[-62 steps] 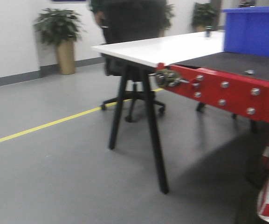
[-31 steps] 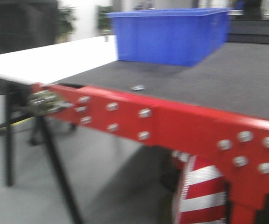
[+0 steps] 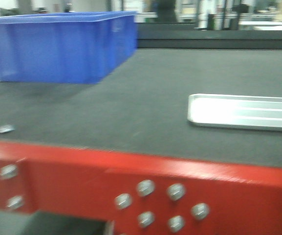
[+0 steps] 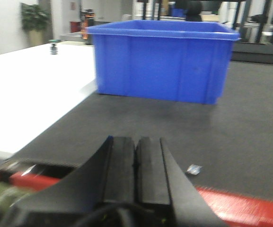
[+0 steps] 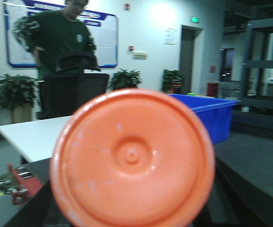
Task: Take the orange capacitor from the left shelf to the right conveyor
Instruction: 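Drive up to the conveyor table facing the silver tray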
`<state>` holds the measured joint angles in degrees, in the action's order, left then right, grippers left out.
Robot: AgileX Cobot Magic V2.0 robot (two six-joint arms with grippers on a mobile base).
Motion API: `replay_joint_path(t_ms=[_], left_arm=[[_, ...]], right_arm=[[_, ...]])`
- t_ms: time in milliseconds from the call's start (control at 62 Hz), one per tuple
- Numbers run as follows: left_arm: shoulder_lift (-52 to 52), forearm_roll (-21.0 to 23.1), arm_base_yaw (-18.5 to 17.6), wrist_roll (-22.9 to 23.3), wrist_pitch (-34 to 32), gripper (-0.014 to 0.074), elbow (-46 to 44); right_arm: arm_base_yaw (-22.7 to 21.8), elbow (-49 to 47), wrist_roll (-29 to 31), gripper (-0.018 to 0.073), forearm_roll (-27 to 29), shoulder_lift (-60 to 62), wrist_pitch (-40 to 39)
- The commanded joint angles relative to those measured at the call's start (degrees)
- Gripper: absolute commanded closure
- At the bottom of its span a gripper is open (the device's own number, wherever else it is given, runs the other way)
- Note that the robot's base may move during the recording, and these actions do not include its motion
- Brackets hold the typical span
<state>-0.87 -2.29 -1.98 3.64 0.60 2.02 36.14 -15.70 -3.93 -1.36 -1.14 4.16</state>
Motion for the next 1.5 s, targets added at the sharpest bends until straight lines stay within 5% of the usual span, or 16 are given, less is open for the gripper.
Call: replay_joint_path(t_ms=[0,1484], left_arm=[[-0.4,0.1,-0.1,0.4,-5.2,0.0722,1.2],[-0.4,0.1,-0.1,0.4,-5.2,0.0722,1.2]], right_arm=[[0.0,-1.4,0.7,0.0504,-0.4,-1.0,-5.4],[0.0,-1.4,0.6,0.0504,-0.3,-1.0,-8.7]])
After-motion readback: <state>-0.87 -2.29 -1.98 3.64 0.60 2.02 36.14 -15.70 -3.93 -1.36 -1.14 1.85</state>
